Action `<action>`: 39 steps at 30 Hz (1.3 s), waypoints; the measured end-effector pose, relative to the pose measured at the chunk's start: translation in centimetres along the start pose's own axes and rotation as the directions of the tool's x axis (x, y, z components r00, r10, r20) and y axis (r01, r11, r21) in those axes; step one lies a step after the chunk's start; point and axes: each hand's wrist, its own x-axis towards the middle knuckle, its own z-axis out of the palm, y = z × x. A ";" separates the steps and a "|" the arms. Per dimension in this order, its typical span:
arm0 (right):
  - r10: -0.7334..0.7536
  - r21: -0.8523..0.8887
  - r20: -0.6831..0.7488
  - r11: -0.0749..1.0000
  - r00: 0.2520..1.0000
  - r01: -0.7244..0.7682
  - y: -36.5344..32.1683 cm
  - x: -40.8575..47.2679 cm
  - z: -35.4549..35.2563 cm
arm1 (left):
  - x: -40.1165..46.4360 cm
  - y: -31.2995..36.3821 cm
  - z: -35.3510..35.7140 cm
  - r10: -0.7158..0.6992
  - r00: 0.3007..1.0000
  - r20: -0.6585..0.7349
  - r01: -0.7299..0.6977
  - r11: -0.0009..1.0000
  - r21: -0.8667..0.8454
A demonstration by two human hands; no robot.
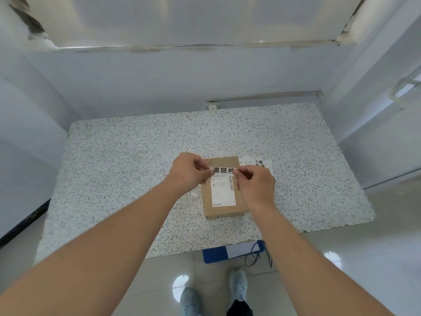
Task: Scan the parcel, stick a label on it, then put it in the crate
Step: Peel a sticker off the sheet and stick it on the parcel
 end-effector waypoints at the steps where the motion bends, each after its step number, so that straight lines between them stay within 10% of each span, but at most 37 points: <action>1: -0.001 -0.009 -0.003 1.000 1.000 0.001 0.2 0.4 -0.1 | 0.4 -0.1 0.3 0.004 1.000 0.005 -0.004 1.000 0.002; 39: -0.055 -0.173 0.234 0.980 0.971 0.098 6.1 13.4 5.0 | 11.9 -4.7 8.8 -0.276 0.909 -0.311 0.315 0.946 0.081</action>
